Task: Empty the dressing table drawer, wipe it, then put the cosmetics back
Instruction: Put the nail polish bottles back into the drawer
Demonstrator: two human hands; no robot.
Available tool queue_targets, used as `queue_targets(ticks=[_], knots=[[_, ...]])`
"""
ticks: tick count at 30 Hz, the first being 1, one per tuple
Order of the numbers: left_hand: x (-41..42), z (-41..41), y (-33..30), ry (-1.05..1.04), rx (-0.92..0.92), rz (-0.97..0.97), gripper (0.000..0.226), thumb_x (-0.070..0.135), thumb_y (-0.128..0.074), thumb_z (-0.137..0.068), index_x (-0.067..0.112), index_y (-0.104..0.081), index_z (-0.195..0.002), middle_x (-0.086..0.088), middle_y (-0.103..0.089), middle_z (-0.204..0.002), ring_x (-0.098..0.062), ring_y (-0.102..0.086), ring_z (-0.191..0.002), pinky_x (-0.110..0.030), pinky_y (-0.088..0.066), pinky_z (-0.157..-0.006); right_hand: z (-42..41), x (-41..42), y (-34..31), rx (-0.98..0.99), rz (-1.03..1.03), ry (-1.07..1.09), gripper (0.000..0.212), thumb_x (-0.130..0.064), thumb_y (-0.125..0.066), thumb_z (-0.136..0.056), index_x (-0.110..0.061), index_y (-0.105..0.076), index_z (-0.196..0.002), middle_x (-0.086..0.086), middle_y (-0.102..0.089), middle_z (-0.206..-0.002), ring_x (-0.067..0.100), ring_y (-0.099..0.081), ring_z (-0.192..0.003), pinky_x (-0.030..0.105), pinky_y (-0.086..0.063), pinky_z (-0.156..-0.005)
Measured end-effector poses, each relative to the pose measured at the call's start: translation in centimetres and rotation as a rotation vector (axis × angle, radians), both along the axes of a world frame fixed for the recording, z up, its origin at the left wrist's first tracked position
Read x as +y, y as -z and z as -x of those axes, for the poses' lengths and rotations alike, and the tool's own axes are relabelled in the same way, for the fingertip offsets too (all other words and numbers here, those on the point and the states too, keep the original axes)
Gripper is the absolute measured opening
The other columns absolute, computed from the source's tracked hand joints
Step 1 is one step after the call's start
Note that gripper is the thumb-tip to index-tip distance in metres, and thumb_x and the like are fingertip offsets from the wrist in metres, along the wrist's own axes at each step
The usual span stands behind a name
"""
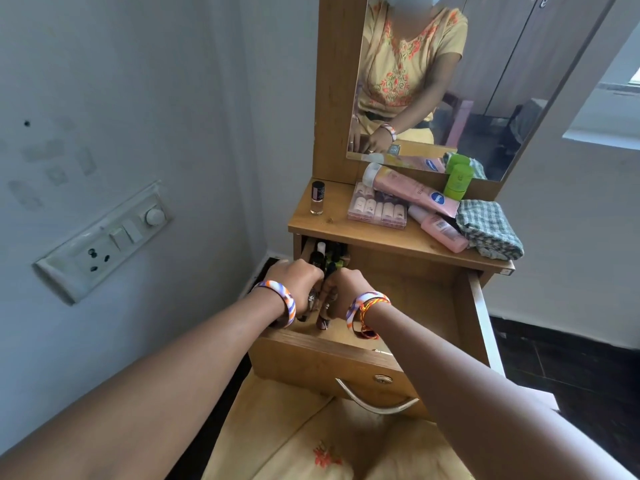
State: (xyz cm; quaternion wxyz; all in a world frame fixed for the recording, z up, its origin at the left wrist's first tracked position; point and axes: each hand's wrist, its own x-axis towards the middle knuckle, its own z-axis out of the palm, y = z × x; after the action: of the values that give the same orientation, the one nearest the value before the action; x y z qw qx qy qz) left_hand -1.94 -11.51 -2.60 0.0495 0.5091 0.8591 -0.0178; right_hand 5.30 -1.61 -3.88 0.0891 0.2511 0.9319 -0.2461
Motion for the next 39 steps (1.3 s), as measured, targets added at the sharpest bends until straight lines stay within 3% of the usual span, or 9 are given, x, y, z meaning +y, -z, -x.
queue_targets(ticks=[4,9,19,33,39], knots=[[0.1,0.1,0.5,0.027,0.101,0.044,0.021,0.01,-0.055,-0.083,0.017,-0.061,-0.102,-0.005,-0.067,-0.102,-0.026,-0.059,-0.104,-0.031,-0.04,-0.088,0.1,-0.4,0.3,0.018,0.002,0.008,0.034,-0.004,-0.07,-0.078,-0.002,-0.063,-0.111,0.014,-0.066,-0.11,0.026,-0.064,-0.101,0.028,-0.054,-0.086],[0.1,0.3,0.8,0.033,0.191,0.127,0.029,0.014,-0.058,-0.084,0.017,-0.06,-0.113,-0.005,-0.06,-0.116,-0.025,-0.053,-0.115,-0.034,-0.038,-0.098,0.3,-0.8,0.9,0.034,0.024,0.007,0.037,-0.005,-0.073,-0.075,-0.002,-0.064,-0.111,0.015,-0.067,-0.108,0.027,-0.065,-0.1,0.032,-0.055,-0.088],[0.0,0.0,0.8,0.011,0.212,0.234,0.038,0.012,-0.057,-0.085,0.016,-0.055,-0.123,-0.005,-0.057,-0.122,-0.024,-0.052,-0.117,-0.035,-0.036,-0.1,0.5,-0.9,1.1,0.041,0.048,-0.006,0.039,-0.005,-0.074,-0.075,-0.001,-0.064,-0.113,0.015,-0.067,-0.11,0.027,-0.064,-0.103,0.03,-0.054,-0.09],[-0.4,-0.5,0.7,0.046,0.258,0.223,0.039,0.014,-0.061,-0.084,0.015,-0.056,-0.123,-0.005,-0.056,-0.124,-0.024,-0.049,-0.118,-0.034,-0.036,-0.1,0.4,-0.9,1.2,0.048,0.072,0.023,0.034,-0.007,-0.073,-0.076,0.0,-0.066,-0.109,0.015,-0.068,-0.106,0.027,-0.065,-0.098,0.027,-0.053,-0.083],[-0.4,-0.6,0.8,0.057,0.275,0.216,0.039,0.014,-0.062,-0.084,0.015,-0.057,-0.123,-0.005,-0.056,-0.124,-0.024,-0.05,-0.117,-0.034,-0.037,-0.098,0.1,-0.9,1.0,0.036,0.078,0.012,0.032,-0.009,-0.07,-0.08,-0.001,-0.066,-0.11,0.015,-0.067,-0.109,0.027,-0.064,-0.101,0.031,-0.054,-0.089]])
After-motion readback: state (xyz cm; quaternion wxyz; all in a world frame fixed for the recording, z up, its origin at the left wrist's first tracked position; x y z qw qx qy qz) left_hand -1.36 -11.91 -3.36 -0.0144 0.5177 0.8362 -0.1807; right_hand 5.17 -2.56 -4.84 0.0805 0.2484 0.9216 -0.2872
